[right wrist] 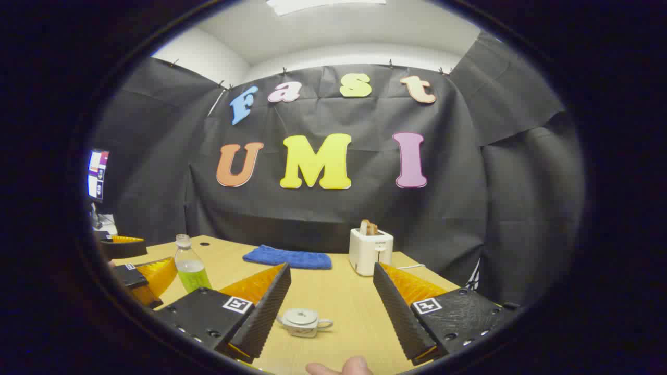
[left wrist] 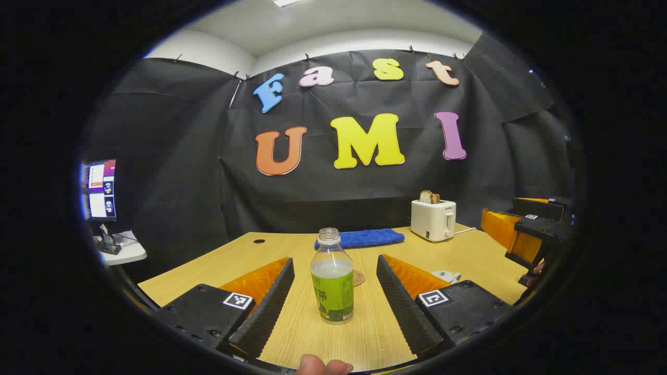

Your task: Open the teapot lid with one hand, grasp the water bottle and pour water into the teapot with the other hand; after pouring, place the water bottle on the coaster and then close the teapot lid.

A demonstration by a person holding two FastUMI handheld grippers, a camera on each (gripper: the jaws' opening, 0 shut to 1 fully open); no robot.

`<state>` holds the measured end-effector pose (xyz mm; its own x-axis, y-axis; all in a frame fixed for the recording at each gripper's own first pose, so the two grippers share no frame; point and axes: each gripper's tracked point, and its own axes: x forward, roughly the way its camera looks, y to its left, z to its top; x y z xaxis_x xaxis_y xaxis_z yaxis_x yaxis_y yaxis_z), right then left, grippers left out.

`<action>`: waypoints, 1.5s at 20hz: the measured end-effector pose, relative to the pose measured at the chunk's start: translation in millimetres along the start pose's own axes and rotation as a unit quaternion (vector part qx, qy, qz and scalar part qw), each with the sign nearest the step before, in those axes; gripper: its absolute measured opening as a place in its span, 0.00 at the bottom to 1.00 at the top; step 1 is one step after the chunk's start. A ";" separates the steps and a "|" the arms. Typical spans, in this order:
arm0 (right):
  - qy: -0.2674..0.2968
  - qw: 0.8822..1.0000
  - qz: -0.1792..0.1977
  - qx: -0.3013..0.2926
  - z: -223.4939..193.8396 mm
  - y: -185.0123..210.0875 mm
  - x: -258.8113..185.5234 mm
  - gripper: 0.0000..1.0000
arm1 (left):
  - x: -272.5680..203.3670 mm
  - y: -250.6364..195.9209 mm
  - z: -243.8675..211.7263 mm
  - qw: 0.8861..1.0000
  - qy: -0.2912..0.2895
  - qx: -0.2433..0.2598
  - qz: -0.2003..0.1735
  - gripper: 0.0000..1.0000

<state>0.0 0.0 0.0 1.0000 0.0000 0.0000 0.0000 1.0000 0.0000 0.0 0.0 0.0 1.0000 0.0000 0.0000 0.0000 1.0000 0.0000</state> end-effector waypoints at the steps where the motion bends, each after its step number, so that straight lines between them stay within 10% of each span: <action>1: 0.001 1.000 0.002 0.000 -0.2 1.6 -0.8 0.93 | 0.4 2.2 -1.4 1.000 0.002 -0.001 0.003 0.99; 30: 0.032 0.999 0.035 -0.002 -56.7 32.4 38.1 0.95 | 0.9 11.9 4.0 1.000 -0.008 -0.017 0.016 0.99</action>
<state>38.1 32.4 -56.7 0.9955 0.0695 -0.0644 -0.0698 0.9976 -0.0027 0.9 11.9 4.0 0.9993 0.0331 0.0154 -0.0326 0.9989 -0.0351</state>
